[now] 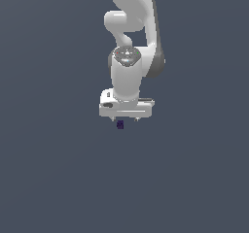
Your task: Pick up the object and move it to a goal position.
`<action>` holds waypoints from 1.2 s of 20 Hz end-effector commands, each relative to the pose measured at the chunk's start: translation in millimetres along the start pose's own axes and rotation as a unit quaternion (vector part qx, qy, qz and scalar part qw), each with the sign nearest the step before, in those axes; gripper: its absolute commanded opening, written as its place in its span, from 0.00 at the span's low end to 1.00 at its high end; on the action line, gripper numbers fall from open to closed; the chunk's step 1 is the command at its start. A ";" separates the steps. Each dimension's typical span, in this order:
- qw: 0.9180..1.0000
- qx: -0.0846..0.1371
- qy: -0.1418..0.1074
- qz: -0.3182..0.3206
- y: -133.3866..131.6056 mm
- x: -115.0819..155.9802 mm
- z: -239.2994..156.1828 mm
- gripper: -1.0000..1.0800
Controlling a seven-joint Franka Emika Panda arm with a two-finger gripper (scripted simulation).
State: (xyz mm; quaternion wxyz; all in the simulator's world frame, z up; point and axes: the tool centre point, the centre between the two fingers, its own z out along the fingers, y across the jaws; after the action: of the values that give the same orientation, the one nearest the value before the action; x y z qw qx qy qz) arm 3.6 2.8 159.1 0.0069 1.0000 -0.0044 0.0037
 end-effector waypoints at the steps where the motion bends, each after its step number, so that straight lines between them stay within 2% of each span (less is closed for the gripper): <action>1: 1.000 0.000 0.000 0.000 0.0 0.0 0.0 0.96; 10: 1.000 0.013 0.005 0.024 11.2 -1.0 -3.2 0.96; 15: 1.000 0.013 0.005 0.024 11.5 -1.2 -2.7 0.96; 24: 1.000 0.011 0.002 0.017 16.3 -16.3 27.2 0.96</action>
State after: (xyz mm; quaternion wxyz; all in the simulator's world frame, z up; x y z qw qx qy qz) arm -8.6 -12.5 139.5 -0.0045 0.9997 -0.0233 0.0070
